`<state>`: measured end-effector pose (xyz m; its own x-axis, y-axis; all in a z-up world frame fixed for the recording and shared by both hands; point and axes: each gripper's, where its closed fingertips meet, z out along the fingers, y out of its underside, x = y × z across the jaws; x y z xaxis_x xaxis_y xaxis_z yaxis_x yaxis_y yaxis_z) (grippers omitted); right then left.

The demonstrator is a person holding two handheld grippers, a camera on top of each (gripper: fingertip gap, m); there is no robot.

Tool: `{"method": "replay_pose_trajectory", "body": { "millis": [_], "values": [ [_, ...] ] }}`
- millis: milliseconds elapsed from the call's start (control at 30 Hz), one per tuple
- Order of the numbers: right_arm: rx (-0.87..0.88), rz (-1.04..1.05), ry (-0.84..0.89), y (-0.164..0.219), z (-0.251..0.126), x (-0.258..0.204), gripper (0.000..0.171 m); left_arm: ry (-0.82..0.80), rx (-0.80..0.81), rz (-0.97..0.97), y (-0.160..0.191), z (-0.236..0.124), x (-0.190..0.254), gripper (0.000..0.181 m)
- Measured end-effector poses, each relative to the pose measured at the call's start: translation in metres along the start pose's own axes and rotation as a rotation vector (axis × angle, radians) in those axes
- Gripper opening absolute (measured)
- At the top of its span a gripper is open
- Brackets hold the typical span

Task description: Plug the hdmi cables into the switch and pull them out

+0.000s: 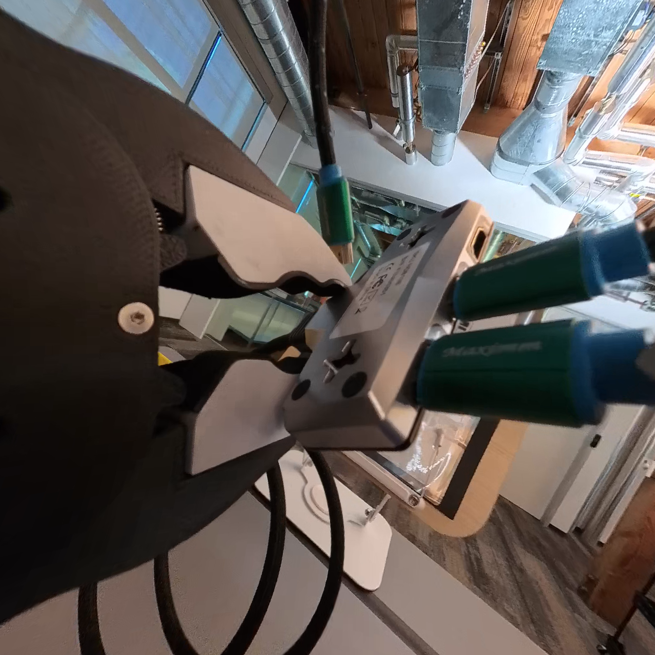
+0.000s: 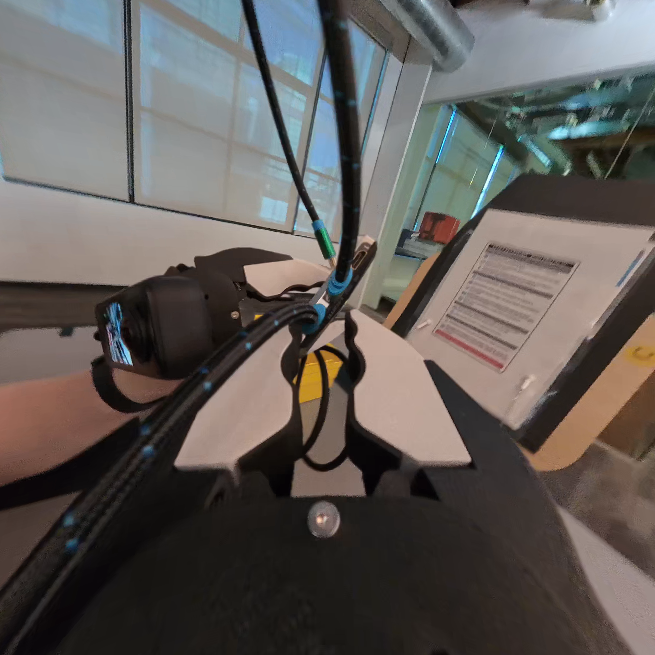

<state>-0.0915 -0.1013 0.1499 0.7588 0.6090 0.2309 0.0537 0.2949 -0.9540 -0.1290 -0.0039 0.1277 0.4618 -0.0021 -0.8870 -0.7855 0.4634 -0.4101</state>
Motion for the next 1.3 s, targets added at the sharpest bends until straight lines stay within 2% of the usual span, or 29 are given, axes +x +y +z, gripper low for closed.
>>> {"method": "replay_pose_trajectory", "body": {
  "millis": [33, 133, 233, 333, 400, 467, 567, 633, 733, 833, 867, 933, 1033, 1133, 1200, 1300],
  "values": [
    [-0.008, 0.065, -0.015, 0.004, 0.002, 0.001, 0.021, 0.003, -0.013, 0.012, 0.002, 0.001, 0.001, 0.032],
    [-0.056, 0.272, -0.06, 0.02, 0.011, 0.001, 0.041, 0.013, -0.029, 0.041, 0.005, 0.002, 0.003, 0.032],
    [-0.054, 0.423, -0.11, 0.032, 0.02, -0.003, 0.043, 0.025, -0.049, 0.076, 0.006, 0.004, 0.008, 0.032],
    [-0.109, 0.442, -0.081, 0.052, 0.029, -0.004, 0.048, 0.03, -0.048, 0.103, 0.002, 0.002, 0.014, 0.031],
    [-0.128, 0.432, -0.061, 0.06, 0.032, -0.004, 0.044, 0.032, -0.036, 0.141, -0.005, -0.001, 0.018, 0.032],
    [-0.124, 0.436, -0.082, 0.061, 0.032, -0.008, 0.028, 0.019, -0.02, 0.177, -0.012, -0.003, 0.022, 0.032],
    [-0.132, 0.405, -0.085, 0.064, 0.03, -0.002, 0.025, -0.01, -0.013, 0.218, -0.013, -0.003, 0.022, 0.033],
    [-0.143, 0.433, -0.117, 0.066, 0.027, 0.001, 0.023, 0.036, -0.009, 0.206, -0.012, -0.004, 0.025, 0.034],
    [-0.162, 0.446, -0.156, 0.067, 0.021, 0.009, 0.021, 0.191, -0.014, 0.15, -0.007, -0.009, 0.032, 0.031],
    [-0.175, 0.48, -0.193, 0.064, 0.012, 0.016, 0.02, 0.447, -0.016, 0.034, 0.01, -0.02, 0.042, 0.032],
    [-0.176, 0.493, -0.211, 0.063, 0.01, 0.017, 0.02, 0.529, 0.005, -0.023, 0.012, -0.025, 0.043, 0.038],
    [-0.189, 0.517, -0.252, 0.061, 0.004, 0.018, 0.02, 0.664, 0.091, -0.213, 0.009, -0.036, 0.037, 0.041],
    [-0.195, 0.56, -0.316, 0.056, 0.0, 0.014, 0.021, 0.945, 0.316, -0.636, -0.019, -0.062, 0.019, 0.046],
    [-0.188, 0.597, -0.384, 0.052, -0.002, 0.006, 0.02, 1.144, 0.408, -0.96, -0.032, -0.068, 0.005, 0.052],
    [-0.201, 0.603, -0.434, 0.052, -0.003, -0.002, 0.02, 1.172, 0.401, -1.008, -0.034, -0.061, 0.016, 0.056],
    [-0.243, 0.587, -0.481, 0.057, -0.002, -0.014, 0.02, 1.354, 0.415, -1.003, -0.052, -0.073, 0.045, 0.061]
  ]
}}
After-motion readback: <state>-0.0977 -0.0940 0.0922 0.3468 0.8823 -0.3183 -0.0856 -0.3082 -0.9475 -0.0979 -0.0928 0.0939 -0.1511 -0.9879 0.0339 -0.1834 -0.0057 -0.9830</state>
